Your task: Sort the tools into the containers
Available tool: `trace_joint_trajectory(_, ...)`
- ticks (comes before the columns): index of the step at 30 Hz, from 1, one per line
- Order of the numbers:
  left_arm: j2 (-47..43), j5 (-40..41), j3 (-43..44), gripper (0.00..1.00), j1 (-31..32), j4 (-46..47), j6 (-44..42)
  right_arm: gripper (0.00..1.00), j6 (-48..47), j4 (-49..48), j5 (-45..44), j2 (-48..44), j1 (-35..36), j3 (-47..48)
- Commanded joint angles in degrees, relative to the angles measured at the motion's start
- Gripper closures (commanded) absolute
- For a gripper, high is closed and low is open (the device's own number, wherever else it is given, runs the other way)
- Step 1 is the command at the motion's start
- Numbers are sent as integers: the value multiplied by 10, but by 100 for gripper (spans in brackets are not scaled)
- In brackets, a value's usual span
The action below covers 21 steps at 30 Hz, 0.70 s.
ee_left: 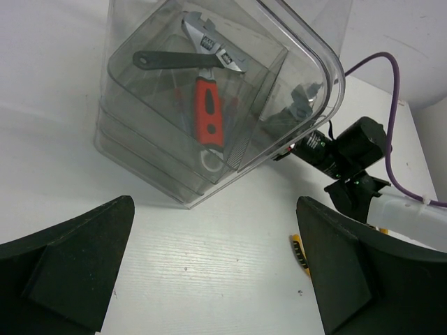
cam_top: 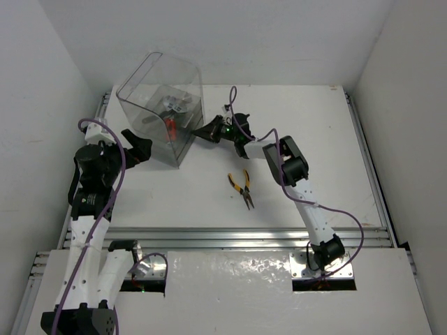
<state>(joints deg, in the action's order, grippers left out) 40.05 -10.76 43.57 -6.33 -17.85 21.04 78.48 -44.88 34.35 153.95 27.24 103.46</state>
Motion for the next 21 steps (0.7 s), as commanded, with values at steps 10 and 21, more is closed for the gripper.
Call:
trace_joint_trajectory(10,-6,-5,18,0,-1,24,-8,100,10,-184,27,-124,-61,-231)
trace_joint_trajectory(21,-10,-4,19,0,-2,23,-7,66,-139,-97,42,-369,-117,-476)
